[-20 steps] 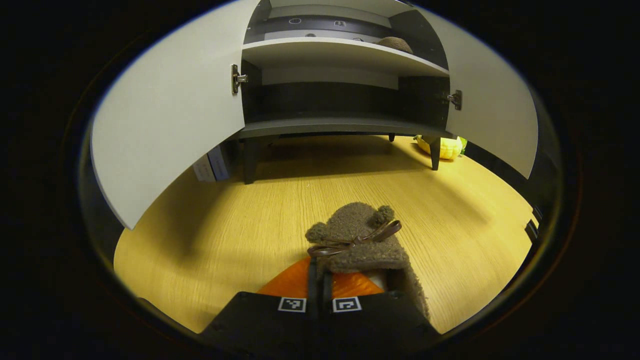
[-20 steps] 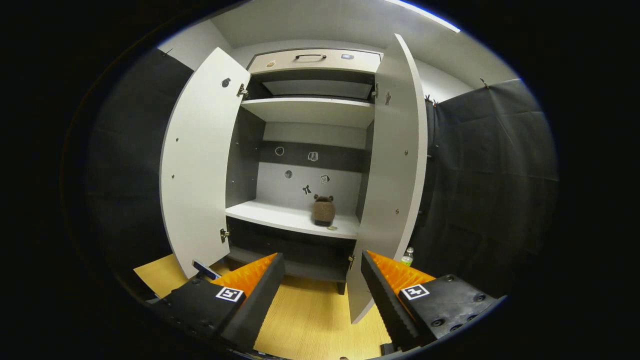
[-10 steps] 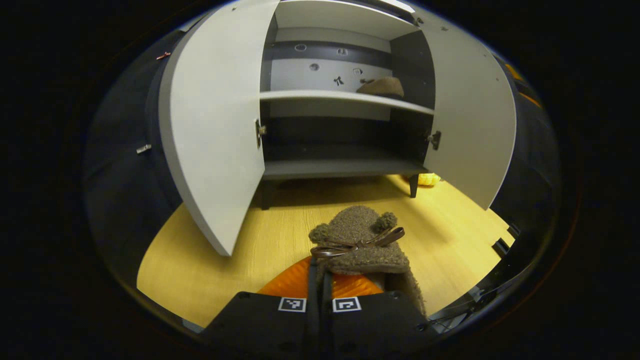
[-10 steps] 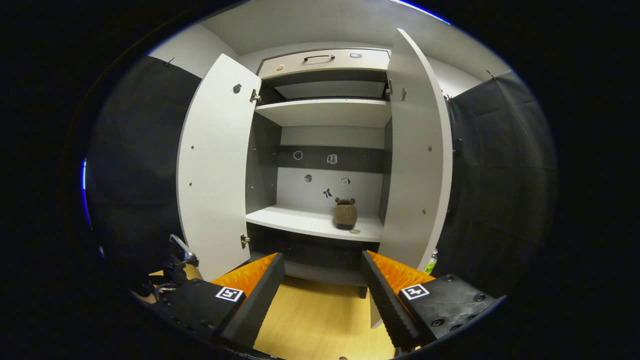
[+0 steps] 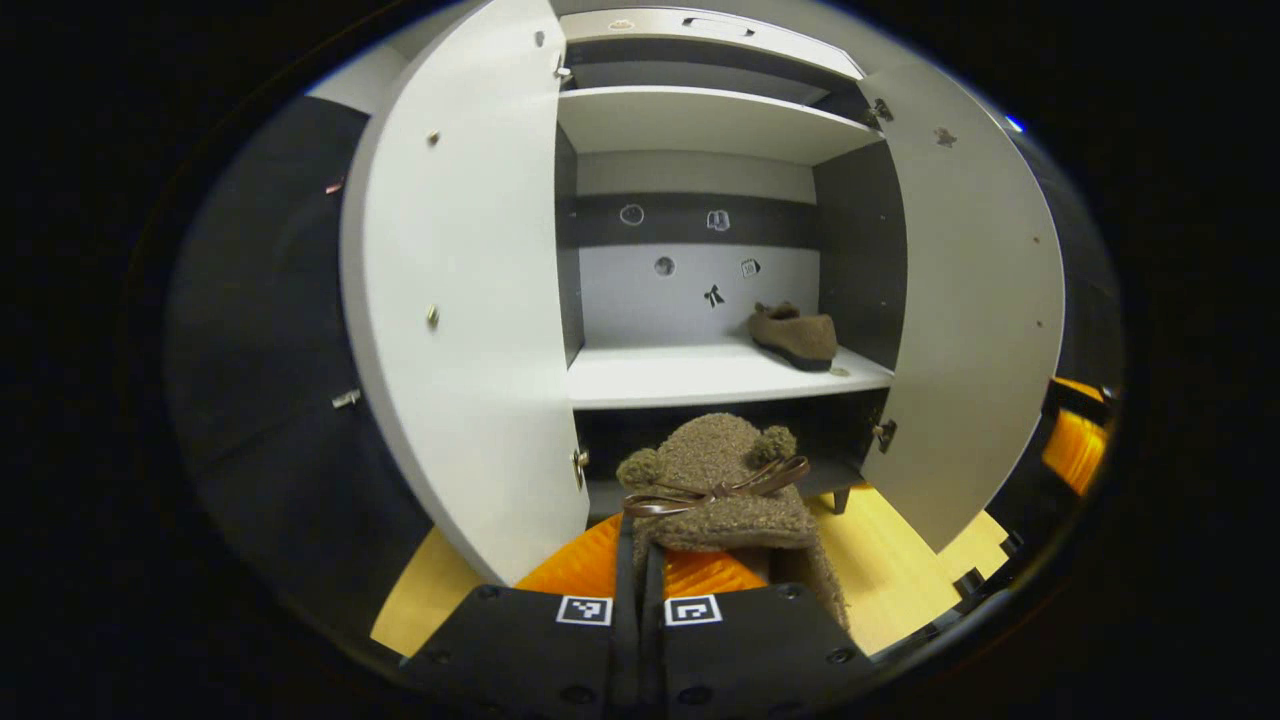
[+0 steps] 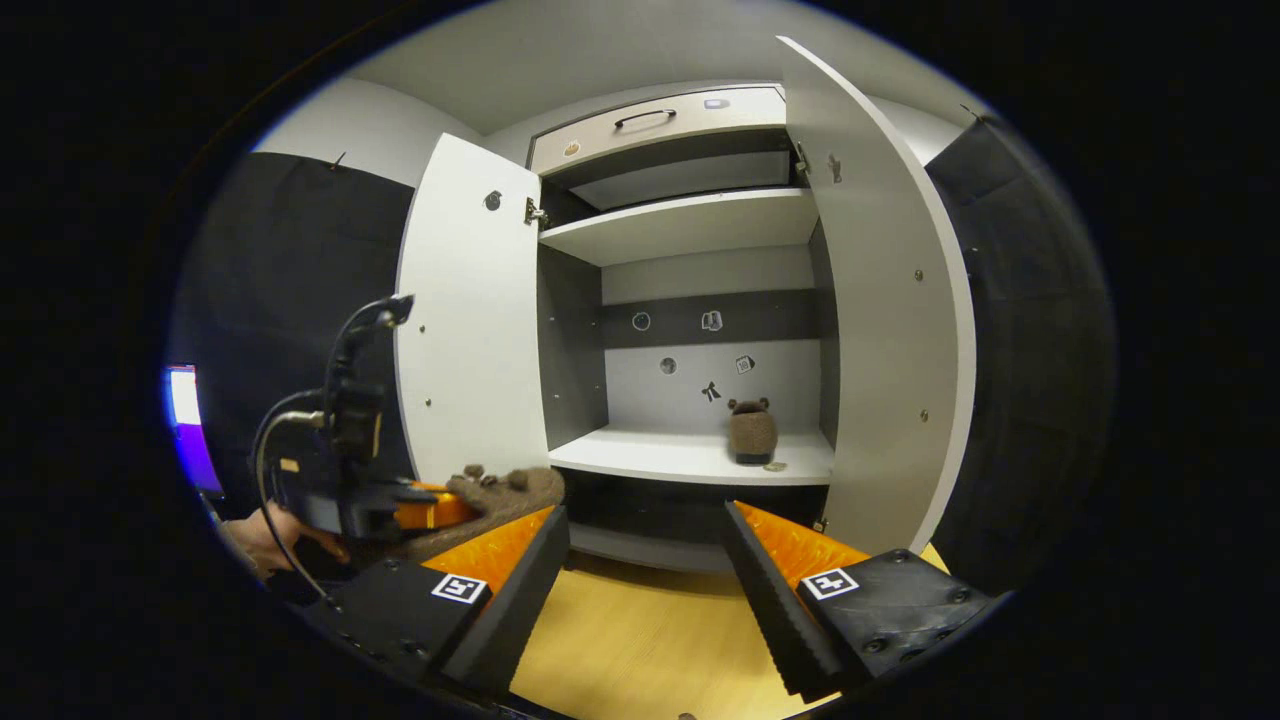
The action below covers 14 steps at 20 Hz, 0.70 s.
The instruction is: Grab one shoe with the right hand and put it into the shoe cabinet, grab the other shoe with the left hand and put it into the shoe cabinet; then close the right door with the right hand and the left door with the left hand.
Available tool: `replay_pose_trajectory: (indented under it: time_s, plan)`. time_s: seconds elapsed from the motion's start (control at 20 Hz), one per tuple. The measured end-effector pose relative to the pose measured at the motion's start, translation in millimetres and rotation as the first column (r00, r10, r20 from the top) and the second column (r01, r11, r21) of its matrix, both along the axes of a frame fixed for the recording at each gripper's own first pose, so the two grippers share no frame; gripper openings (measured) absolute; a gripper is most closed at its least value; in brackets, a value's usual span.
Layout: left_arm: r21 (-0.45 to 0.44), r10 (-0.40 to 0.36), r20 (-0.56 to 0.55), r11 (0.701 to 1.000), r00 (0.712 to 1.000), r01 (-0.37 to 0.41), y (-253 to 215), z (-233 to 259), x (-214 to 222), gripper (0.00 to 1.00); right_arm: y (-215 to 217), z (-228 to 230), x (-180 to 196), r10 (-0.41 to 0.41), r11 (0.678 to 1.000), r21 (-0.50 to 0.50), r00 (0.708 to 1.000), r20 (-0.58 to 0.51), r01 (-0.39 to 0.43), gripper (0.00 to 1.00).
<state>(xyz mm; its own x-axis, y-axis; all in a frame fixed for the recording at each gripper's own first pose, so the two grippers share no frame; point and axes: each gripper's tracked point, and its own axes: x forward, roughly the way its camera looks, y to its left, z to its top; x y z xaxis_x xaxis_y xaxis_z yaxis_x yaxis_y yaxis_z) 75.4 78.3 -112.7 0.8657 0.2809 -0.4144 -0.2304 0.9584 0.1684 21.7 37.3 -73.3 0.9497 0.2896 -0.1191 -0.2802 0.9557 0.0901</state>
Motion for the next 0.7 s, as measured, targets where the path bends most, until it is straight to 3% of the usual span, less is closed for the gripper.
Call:
replay_pose_trajectory:
  time_s: [0.25, 0.45, 0.7]
  plan:
    - [0.040, -0.048, 0.052, 0.998, 0.997, 0.046, 1.8, 26.9, 110.0, 0.05, 3.8, 2.9, 2.7, 0.019, 0.999, 0.044, 1.000, -0.020, -0.018, 0.98]
    - [0.022, -0.018, 0.114, 1.000, 0.993, 0.016, 23.3, 43.7, 193.9, 0.05, -9.3, 0.9, 10.3, 0.013, 0.999, 0.043, 0.999, -0.038, -0.011, 0.98]
    - [0.024, 0.027, 0.098, 0.999, 0.995, -0.029, 56.8, 31.4, 286.4, 0.05, -27.2, -2.9, 26.6, 0.007, 0.999, 0.041, 0.998, -0.061, -0.005, 0.98]
